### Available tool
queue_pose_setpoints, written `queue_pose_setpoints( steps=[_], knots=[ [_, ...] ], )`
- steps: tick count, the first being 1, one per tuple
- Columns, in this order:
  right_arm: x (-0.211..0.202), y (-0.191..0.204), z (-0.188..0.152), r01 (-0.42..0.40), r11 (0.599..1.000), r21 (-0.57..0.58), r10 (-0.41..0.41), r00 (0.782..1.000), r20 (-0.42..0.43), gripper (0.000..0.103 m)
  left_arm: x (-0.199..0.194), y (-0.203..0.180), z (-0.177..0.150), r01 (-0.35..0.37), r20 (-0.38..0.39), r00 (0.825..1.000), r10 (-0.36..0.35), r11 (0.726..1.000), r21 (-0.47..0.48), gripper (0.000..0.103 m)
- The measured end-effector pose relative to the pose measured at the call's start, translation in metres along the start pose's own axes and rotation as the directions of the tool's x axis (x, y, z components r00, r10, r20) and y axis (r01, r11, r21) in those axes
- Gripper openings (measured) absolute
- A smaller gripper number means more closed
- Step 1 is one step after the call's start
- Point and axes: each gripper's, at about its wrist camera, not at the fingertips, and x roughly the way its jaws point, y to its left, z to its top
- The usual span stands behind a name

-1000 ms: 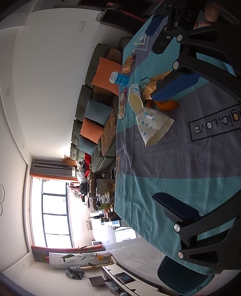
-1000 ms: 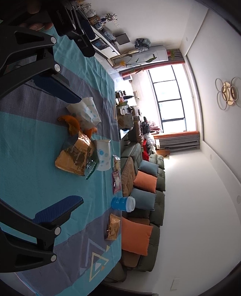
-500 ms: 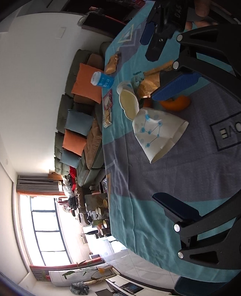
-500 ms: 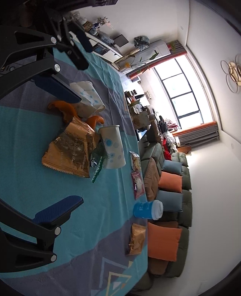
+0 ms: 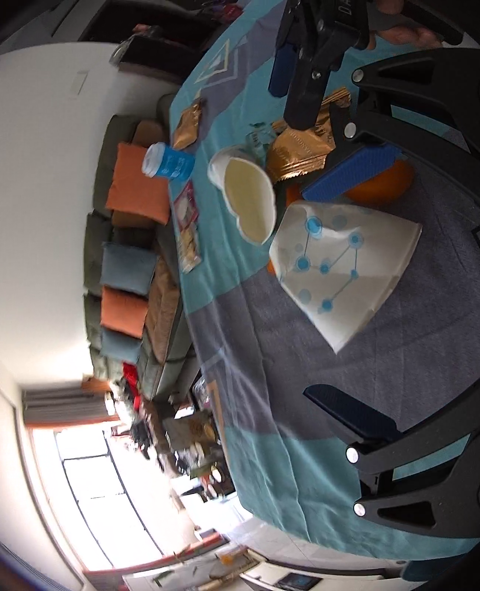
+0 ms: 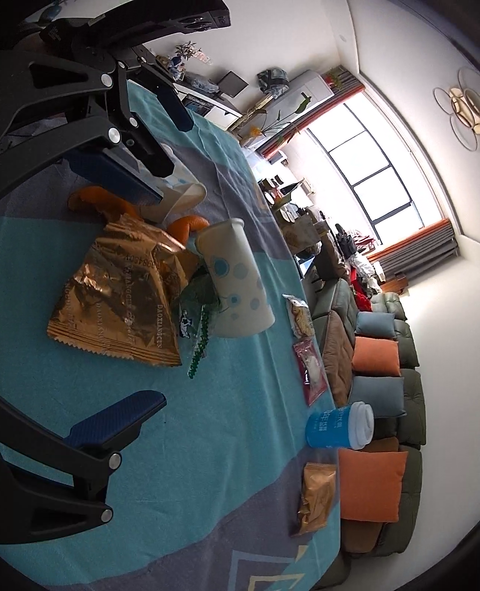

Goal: Collect trash
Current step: 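Grasp the white paper cup with left tool while right tool grasps gold wrapper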

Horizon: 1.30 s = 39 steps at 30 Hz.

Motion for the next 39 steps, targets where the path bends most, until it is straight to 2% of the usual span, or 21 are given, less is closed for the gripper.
queue_pose_setpoints(
  steps=[6,15,16,18,21,27,33,39],
  knots=[
    [0.007,-0.005,-0.001,-0.007,1.0,0.021,0.008,1.0,-0.022,0.096,0.023,-0.006,0.005,0.079,-0.075,0.995,-0.072,0.992,0.094,0.097],
    [0.015,-0.009,-0.004,-0.028,0.999,0.036,0.03,0.998,-0.047,0.095,0.033,-0.004,0.002,0.12,-0.12,0.987,-0.106,0.986,0.116,0.097],
    [0.016,-0.009,-0.004,-0.03,0.999,0.035,0.031,0.998,-0.051,0.093,0.034,-0.005,0.002,0.126,-0.122,0.986,-0.112,0.985,0.116,0.096],
    [0.017,-0.01,-0.006,-0.034,0.999,0.042,0.037,0.998,-0.058,0.09,0.035,-0.005,0.002,0.133,-0.13,0.985,-0.117,0.984,0.116,0.087],
    [0.016,-0.01,-0.008,-0.039,0.998,0.043,0.042,0.997,-0.063,0.085,0.037,-0.005,0.002,0.138,-0.132,0.984,-0.122,0.984,0.117,0.086],
    [0.012,-0.011,-0.013,-0.056,0.997,0.048,0.059,0.996,-0.066,0.065,0.033,-0.005,0.0,0.134,-0.112,0.986,-0.121,0.984,0.117,0.079],
    [0.006,-0.012,-0.017,-0.093,0.994,0.055,0.097,0.993,-0.06,0.043,0.019,0.004,-0.004,0.125,-0.09,0.989,-0.118,0.989,0.076,0.078],
    [-0.003,-0.008,-0.02,-0.118,0.992,0.047,0.12,0.992,-0.04,0.035,0.004,0.015,-0.01,0.119,-0.071,0.991,-0.117,0.993,0.011,0.078]
  ],
)
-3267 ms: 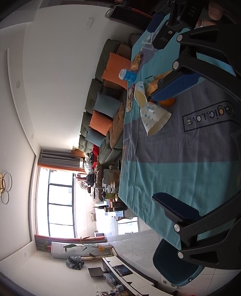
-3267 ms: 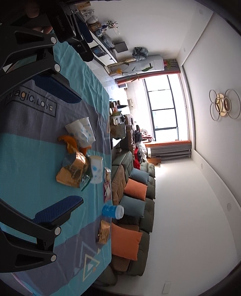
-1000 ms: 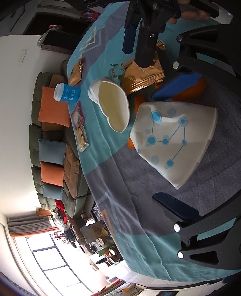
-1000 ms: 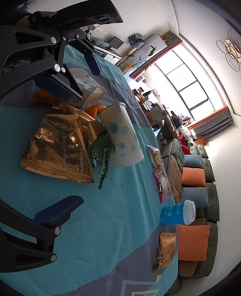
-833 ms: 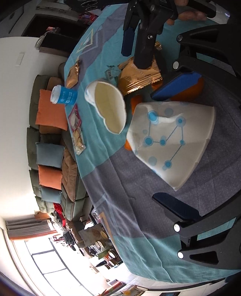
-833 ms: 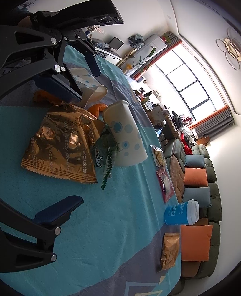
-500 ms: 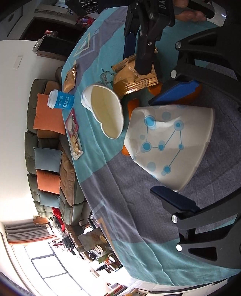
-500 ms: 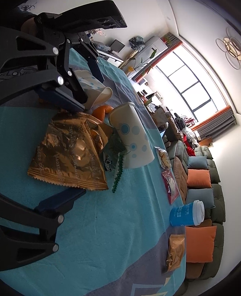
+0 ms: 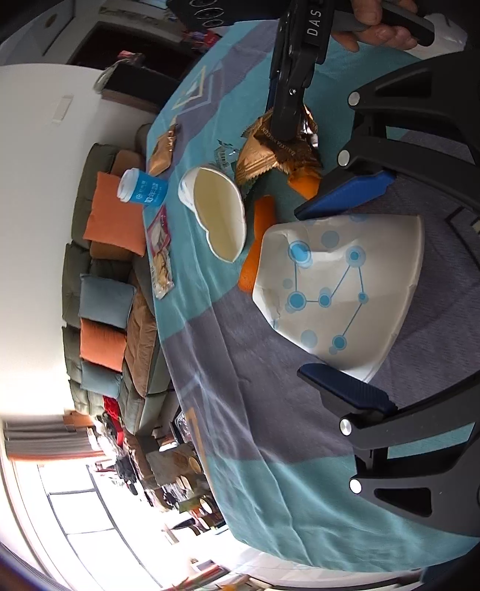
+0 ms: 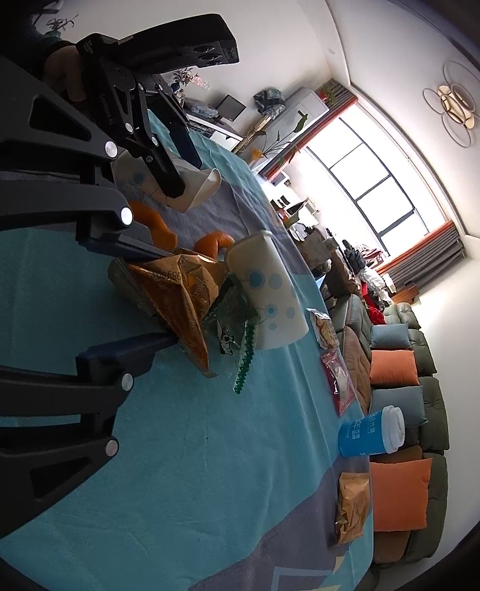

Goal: Collect trash
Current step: 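Grasp the white paper cup with left tool while right tool grasps gold wrapper, then carry the paper cup and gold wrapper over the teal bin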

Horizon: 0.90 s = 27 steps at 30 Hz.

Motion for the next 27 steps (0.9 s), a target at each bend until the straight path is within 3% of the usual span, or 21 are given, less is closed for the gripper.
queue_pose_setpoints(
  steps=[1,3,14,27],
  knots=[
    [-0.002,0.001,-0.001,-0.002,1.0,-0.002,0.002,1.0,0.003,0.033,-0.004,0.002,-0.001,0.0,0.006,1.0,0.0,1.0,-0.013,0.078],
    [-0.006,0.002,-0.001,-0.004,1.0,-0.004,0.004,1.0,0.013,0.011,-0.011,0.004,-0.003,-0.001,0.018,1.0,0.001,0.999,-0.033,0.078],
    [-0.037,0.015,-0.009,0.013,0.999,-0.042,-0.01,0.998,0.067,0.011,-0.068,0.01,-0.015,-0.019,0.113,0.993,0.031,0.994,-0.106,0.078],
    [-0.071,0.065,-0.014,-0.034,0.985,-0.172,0.06,0.987,0.15,0.011,-0.157,0.023,-0.043,-0.068,0.238,0.964,0.119,0.975,-0.213,0.078]
  ],
)
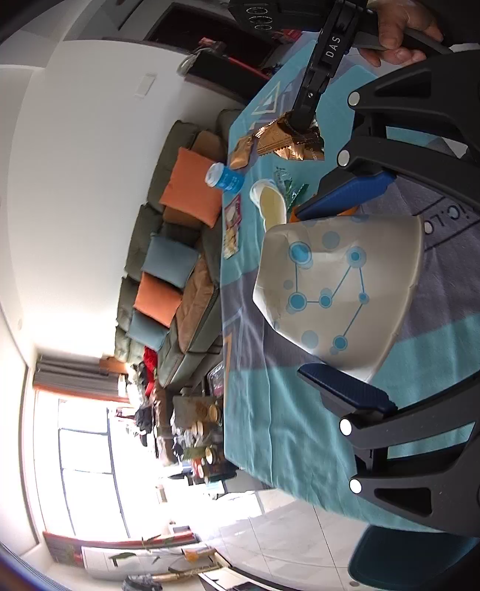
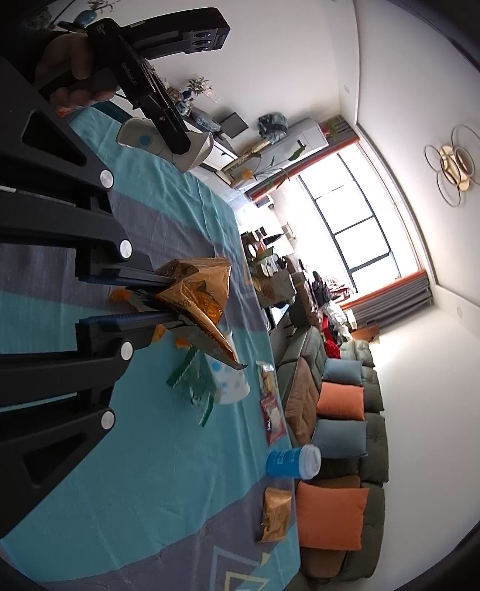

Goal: Collect trash
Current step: 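Carry the paper cup and gold wrapper over the teal bin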

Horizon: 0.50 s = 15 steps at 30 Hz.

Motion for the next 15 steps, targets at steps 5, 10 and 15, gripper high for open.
queue_pose_setpoints(
  steps=[5,10,15],
  knots=[
    [0.001,0.024,0.002,-0.041,0.998,-0.05,0.041,0.999,0.007,0.011,-0.027,0.018,-0.006,-0.051,0.028,0.998,0.053,0.998,-0.042,0.078],
    [0.003,0.052,0.004,-0.092,0.99,-0.105,0.093,0.996,0.004,0.011,-0.058,0.045,-0.01,-0.116,0.058,0.991,0.121,0.989,-0.087,0.078],
    [0.011,0.084,0.006,-0.152,0.977,-0.15,0.153,0.988,-0.005,0.011,-0.095,0.073,-0.015,-0.187,0.088,0.976,0.2,0.973,-0.137,0.078]
  ],
)
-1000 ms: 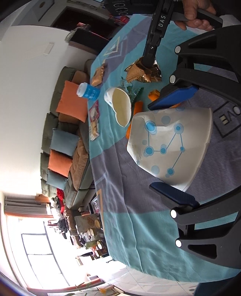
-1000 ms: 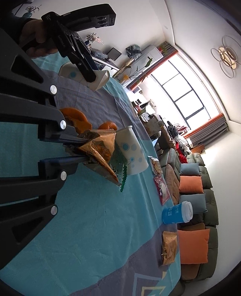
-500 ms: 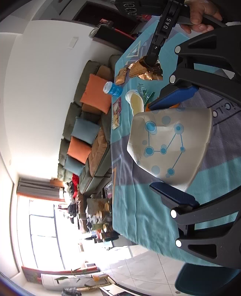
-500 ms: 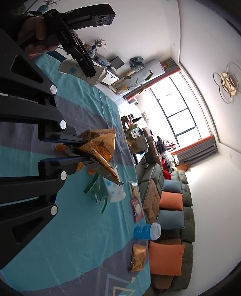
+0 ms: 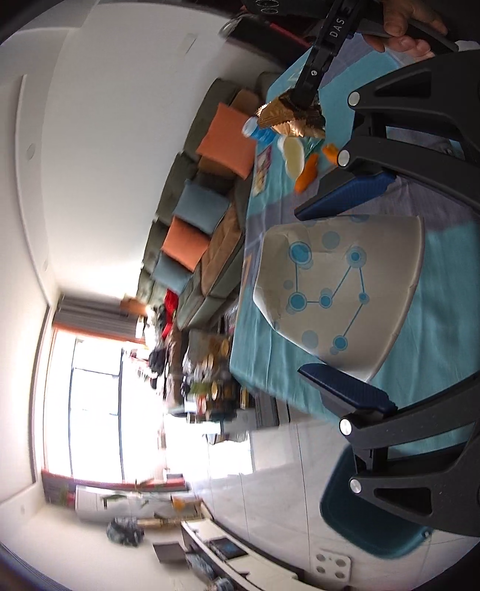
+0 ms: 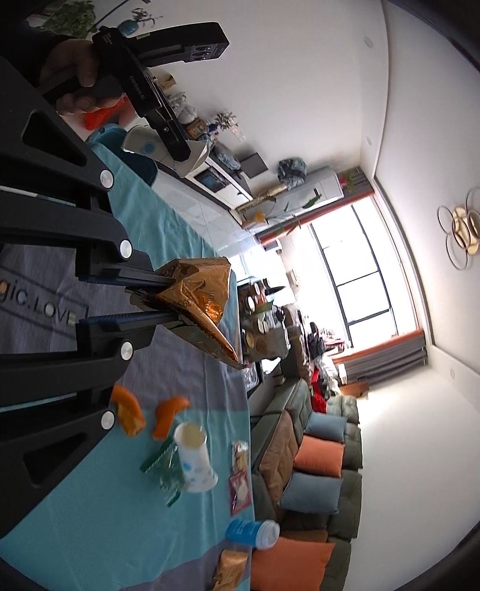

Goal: Collect trash
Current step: 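Carry the paper cup and gold wrapper over the teal bin, then open both tools to drop the cup and wrapper into the bin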

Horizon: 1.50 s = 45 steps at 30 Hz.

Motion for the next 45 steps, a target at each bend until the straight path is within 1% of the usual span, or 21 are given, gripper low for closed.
queue_pose_setpoints(
  steps=[5,8,11,16,19,22,26,28,30,31,32,34,35,36,37,39,42,44,45],
  knots=[
    [0.016,0.035,0.005,-0.071,0.996,-0.056,0.071,0.997,-0.013,0.011,-0.03,0.033,0.0,-0.07,0.027,0.997,0.071,0.997,-0.039,0.078],
    [0.026,0.054,0.008,-0.106,0.991,-0.086,0.104,0.994,-0.023,0.011,-0.048,0.053,-0.002,-0.112,0.04,0.993,0.115,0.992,-0.062,0.078],
    [0.036,0.073,0.01,-0.138,0.984,-0.114,0.135,0.99,-0.032,0.011,-0.065,0.075,-0.004,-0.156,0.048,0.986,0.16,0.984,-0.089,0.078],
    [0.064,0.113,0.013,-0.217,0.962,-0.166,0.208,0.976,-0.071,0.011,-0.092,0.11,-0.006,-0.219,0.064,0.972,0.228,0.968,-0.124,0.078],
    [0.084,0.14,0.011,-0.273,0.941,-0.2,0.255,0.961,-0.111,0.011,-0.102,0.134,-0.009,-0.258,0.057,0.962,0.269,0.955,-0.148,0.078],
    [0.108,0.17,0.008,-0.338,0.912,-0.231,0.305,0.938,-0.166,0.011,-0.113,0.158,-0.014,-0.299,0.047,0.949,0.31,0.94,-0.165,0.078],
    [0.137,0.204,0.001,-0.395,0.878,-0.271,0.34,0.912,-0.229,0.011,-0.122,0.192,-0.025,-0.354,0.009,0.932,0.362,0.915,-0.193,0.078],
    [0.157,0.221,-0.003,-0.421,0.863,-0.28,0.35,0.897,-0.272,0.011,-0.124,0.21,-0.032,-0.371,-0.013,0.927,0.376,0.906,-0.203,0.078],
    [0.171,0.232,-0.006,-0.438,0.852,-0.285,0.353,0.884,-0.306,0.011,-0.118,0.225,-0.038,-0.387,-0.04,0.921,0.387,0.899,-0.205,0.078],
    [0.181,0.238,-0.008,-0.45,0.848,-0.279,0.356,0.874,-0.33,0.011,-0.113,0.23,-0.042,-0.391,-0.056,0.92,0.389,0.897,-0.206,0.078],
    [0.187,0.242,-0.01,-0.459,0.845,-0.275,0.358,0.867,-0.348,0.011,-0.108,0.238,-0.045,-0.391,-0.072,0.92,0.385,0.896,-0.211,0.078],
    [0.204,0.252,-0.014,-0.473,0.838,-0.27,0.355,0.85,-0.389,0.011,-0.087,0.246,-0.051,-0.388,-0.106,0.922,0.374,0.895,-0.221,0.078],
    [0.214,0.257,-0.016,-0.472,0.838,-0.274,0.343,0.846,-0.41,0.011,-0.08,0.254,-0.055,-0.381,-0.129,0.924,0.36,0.895,-0.233,0.078],
    [0.22,0.26,-0.019,-0.474,0.836,-0.276,0.338,0.841,-0.422,0.011,-0.059,0.255,-0.057,-0.385,-0.146,0.922,0.359,0.892,-0.237,0.078],
    [0.227,0.263,-0.021,-0.476,0.835,-0.276,0.332,0.836,-0.437,0.011,-0.047,0.26,-0.061,-0.391,-0.168,0.918,0.358,0.889,-0.238,0.078],
    [0.24,0.272,-0.029,-0.476,0.834,-0.279,0.313,0.824,-0.472,0.011,-0.03,0.271,-0.069,-0.388,-0.199,0.917,0.344,0.886,-0.254,0.078],
    [0.256,0.28,-0.04,-0.472,0.834,-0.286,0.278,0.807,-0.521,0.011,-0.002,0.284,-0.078,-0.4,-0.242,0.908,0.342,0.877,-0.264,0.078],
    [0.266,0.282,-0.045,-0.459,0.838,-0.294,0.253,0.806,-0.536,0.011,0.012,0.287,-0.083,-0.404,-0.262,0.904,0.339,0.876,-0.262,0.078],
    [0.271,0.282,-0.048,-0.453,0.844,-0.288,0.239,0.798,-0.553,0.011,0.018,0.289,-0.085,-0.412,-0.272,0.899,0.344,0.874,-0.258,0.078]
  ],
)
